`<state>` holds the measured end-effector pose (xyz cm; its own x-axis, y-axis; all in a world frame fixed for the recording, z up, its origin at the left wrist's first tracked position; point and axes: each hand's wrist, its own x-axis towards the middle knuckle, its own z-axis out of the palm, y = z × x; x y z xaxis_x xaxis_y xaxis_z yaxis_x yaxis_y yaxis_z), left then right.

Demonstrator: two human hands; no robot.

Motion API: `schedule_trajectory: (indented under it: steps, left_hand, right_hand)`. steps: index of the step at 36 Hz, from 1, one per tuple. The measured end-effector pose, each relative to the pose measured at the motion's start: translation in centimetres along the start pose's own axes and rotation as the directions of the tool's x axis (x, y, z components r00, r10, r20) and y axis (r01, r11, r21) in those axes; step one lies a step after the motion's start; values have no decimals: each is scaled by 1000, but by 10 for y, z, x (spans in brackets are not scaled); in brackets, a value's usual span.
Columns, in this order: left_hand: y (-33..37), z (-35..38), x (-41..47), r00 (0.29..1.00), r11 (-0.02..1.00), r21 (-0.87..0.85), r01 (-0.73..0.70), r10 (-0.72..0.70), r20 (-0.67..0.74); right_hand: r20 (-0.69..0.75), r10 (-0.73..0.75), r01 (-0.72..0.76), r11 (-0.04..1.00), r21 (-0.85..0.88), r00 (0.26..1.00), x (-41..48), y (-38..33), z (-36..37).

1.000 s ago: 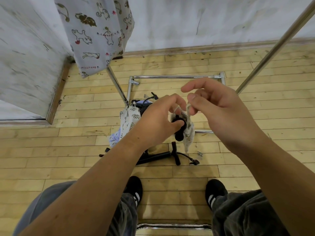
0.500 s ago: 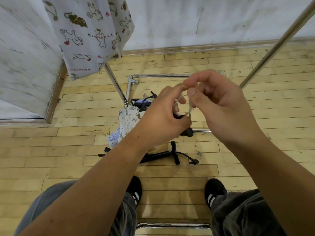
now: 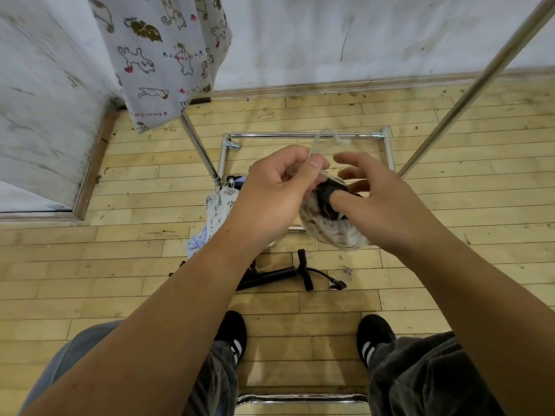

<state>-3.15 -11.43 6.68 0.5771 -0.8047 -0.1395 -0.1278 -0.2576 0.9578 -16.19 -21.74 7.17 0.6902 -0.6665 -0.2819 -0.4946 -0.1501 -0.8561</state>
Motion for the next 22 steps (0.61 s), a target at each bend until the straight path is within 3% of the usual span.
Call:
schedule_trajectory:
  steps: [4, 8, 17, 22]
  left_hand:
    - [1, -2, 0, 1000, 998, -55, 12, -12, 15]
    - [-1, -5, 0, 999, 978, -207, 38, -36, 11]
    - [1, -20, 4, 994, 879, -467, 99, -70, 79]
    - [4, -24, 2, 991, 882, -463, 87, -30, 128]
  right_hand:
    - [88, 42, -30, 990, -139, 995, 2, 7, 0]
    - [209, 87, -67, 993, -102, 974, 1, 8, 5]
    - [309, -19, 40, 997, -61, 951, -4, 1, 13]
    - [316, -20, 35, 998, -44, 949, -4, 3, 15]
